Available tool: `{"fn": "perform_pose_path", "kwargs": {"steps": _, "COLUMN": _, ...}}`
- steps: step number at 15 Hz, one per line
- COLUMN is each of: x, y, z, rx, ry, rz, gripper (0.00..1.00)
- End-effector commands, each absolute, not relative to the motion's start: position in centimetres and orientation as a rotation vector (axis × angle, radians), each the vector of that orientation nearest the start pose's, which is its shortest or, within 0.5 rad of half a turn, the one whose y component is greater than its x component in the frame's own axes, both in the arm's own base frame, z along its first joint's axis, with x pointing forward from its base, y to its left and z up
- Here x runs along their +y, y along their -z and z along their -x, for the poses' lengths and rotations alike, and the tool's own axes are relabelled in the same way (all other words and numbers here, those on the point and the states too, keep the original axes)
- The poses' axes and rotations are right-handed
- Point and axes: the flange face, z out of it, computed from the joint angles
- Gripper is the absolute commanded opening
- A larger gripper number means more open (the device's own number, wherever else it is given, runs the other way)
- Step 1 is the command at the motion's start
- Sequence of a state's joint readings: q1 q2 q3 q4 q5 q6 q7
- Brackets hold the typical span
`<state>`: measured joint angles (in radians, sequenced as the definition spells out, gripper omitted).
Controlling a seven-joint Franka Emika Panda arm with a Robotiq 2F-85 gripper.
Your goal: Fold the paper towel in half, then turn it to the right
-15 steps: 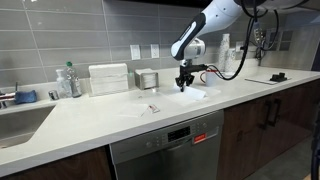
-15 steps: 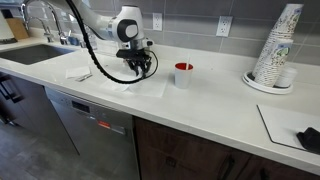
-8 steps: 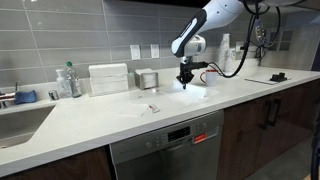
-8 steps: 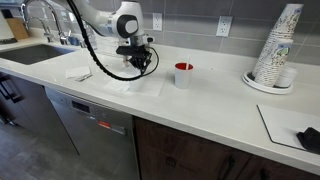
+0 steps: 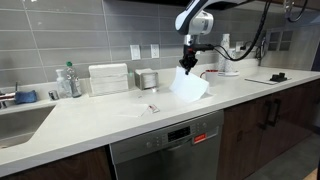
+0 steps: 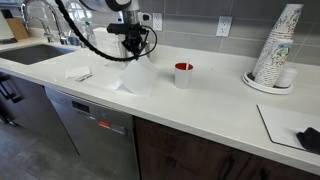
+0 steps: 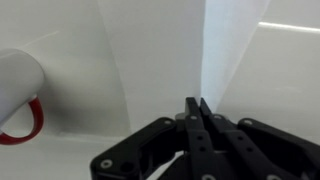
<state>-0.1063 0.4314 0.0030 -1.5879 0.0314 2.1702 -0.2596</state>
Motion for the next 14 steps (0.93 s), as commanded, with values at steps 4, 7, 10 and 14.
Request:
{"fn": "perform_pose_path", "kwargs": {"steps": 4, "x": -5.1, "y": -45.6, "z": -63.8, "rx": -0.42, "ry": 0.268, "rz": 2.897, "gripper": 0.03}}
{"fn": "perform_pose_path", "kwargs": {"steps": 7, "x": -5.1, "y": -46.6, "z": -62.9, "rx": -0.522, "ry": 0.242, "rz": 2.741, "gripper": 0.04}}
{"fn": "perform_pose_path", "kwargs": {"steps": 10, "x": -6.9, "y": -46.2, "z": -63.1, "rx": -0.517, "ry": 0.163, "rz": 2.583, "gripper": 0.05}}
{"fn": "perform_pose_path", "kwargs": {"steps": 14, "x": -10.8, "y": -42.7, "z": -64.5, "rx": -0.434, "ry": 0.031, "rz": 2.41, "gripper": 0.04}}
